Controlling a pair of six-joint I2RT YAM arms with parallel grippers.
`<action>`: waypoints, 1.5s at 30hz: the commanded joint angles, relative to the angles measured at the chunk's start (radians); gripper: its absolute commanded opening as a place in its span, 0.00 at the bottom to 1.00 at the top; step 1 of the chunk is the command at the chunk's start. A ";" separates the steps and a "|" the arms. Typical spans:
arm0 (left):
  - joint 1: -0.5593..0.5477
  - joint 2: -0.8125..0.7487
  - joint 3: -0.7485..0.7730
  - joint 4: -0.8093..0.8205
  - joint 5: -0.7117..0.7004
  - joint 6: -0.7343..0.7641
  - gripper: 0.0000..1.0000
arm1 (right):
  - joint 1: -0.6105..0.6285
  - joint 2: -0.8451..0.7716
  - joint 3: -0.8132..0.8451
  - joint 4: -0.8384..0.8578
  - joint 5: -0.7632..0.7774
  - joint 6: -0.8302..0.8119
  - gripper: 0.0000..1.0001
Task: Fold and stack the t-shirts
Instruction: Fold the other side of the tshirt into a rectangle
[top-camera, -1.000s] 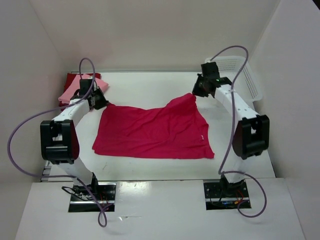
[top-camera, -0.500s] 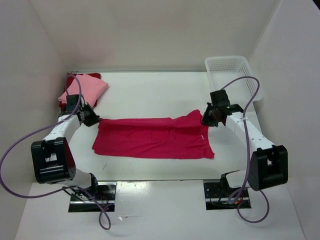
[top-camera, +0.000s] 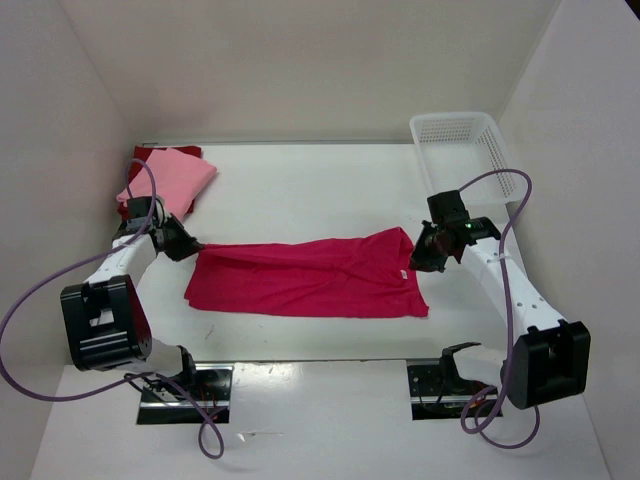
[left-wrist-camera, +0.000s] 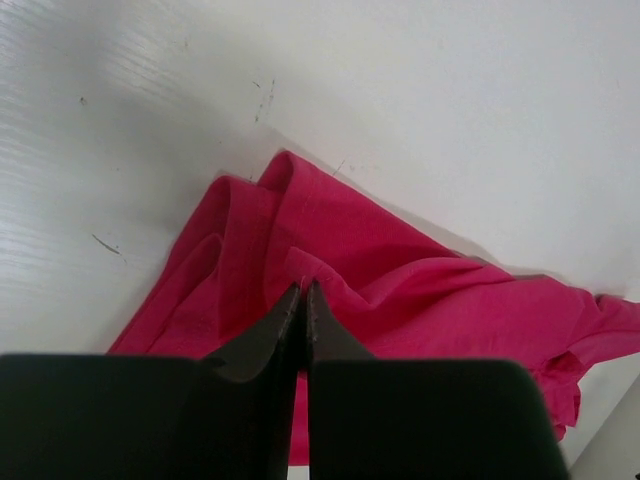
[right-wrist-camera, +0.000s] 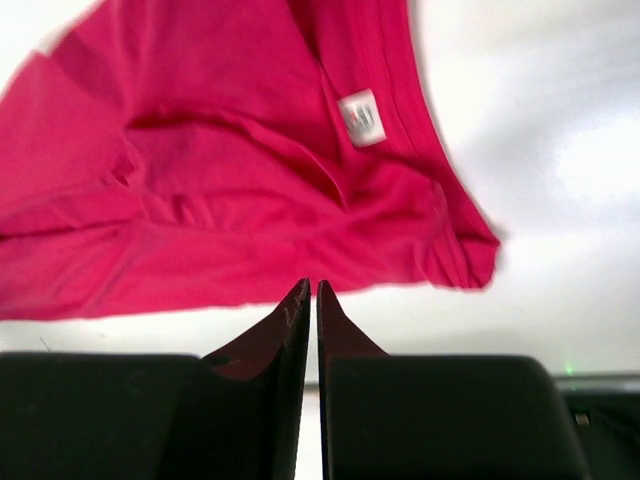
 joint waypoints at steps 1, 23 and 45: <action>0.009 -0.029 0.003 0.000 -0.003 -0.005 0.09 | -0.004 -0.058 -0.005 -0.141 -0.006 0.011 0.11; -0.279 -0.042 0.078 0.068 -0.139 -0.028 0.37 | 0.272 0.407 0.243 0.332 0.083 -0.056 0.50; 0.005 0.118 -0.121 0.130 0.080 -0.131 0.40 | 0.372 0.519 0.216 0.284 0.227 -0.060 0.07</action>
